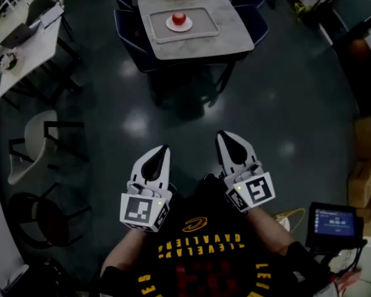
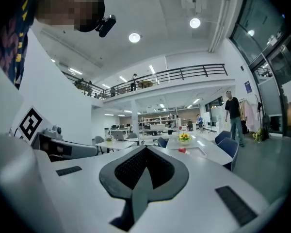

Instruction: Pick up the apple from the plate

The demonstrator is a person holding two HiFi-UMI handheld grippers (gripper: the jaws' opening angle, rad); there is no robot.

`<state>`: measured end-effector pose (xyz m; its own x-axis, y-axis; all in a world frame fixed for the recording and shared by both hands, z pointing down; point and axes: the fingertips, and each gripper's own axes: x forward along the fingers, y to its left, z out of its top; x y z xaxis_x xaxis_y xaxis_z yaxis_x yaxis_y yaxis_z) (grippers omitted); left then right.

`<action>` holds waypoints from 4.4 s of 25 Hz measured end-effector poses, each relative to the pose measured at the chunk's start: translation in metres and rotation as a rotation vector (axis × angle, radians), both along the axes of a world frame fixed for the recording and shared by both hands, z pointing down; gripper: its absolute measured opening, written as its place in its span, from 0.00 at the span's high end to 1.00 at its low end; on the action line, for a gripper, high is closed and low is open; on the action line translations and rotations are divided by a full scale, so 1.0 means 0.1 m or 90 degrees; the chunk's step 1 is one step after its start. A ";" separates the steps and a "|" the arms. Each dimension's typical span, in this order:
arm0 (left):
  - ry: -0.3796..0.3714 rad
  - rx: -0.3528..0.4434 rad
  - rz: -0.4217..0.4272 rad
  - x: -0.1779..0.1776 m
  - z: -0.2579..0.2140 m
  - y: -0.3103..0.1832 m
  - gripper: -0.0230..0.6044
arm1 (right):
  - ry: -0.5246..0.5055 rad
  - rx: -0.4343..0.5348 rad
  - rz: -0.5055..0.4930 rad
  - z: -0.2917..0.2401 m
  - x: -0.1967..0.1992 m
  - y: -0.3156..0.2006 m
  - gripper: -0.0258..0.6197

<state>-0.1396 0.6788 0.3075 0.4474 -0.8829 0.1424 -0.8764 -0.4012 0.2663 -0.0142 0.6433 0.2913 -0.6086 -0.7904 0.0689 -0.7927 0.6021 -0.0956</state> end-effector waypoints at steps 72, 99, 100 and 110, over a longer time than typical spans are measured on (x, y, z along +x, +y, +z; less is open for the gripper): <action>0.078 -0.131 -0.038 -0.13 0.67 -5.73 0.96 | 0.019 -0.158 -0.036 0.79 0.18 -5.82 0.96; 0.207 -0.501 -0.086 -0.64 2.56 -7.05 0.79 | -0.039 -0.518 -0.143 2.50 -0.10 -7.27 0.82; 0.210 -0.514 -0.089 -0.63 2.64 -7.07 0.79 | -0.041 -0.542 -0.145 2.61 -0.11 -7.28 0.82; 0.260 -0.598 -0.112 -0.51 3.14 -7.10 0.79 | -0.032 -0.686 -0.136 3.27 -0.20 -7.24 0.82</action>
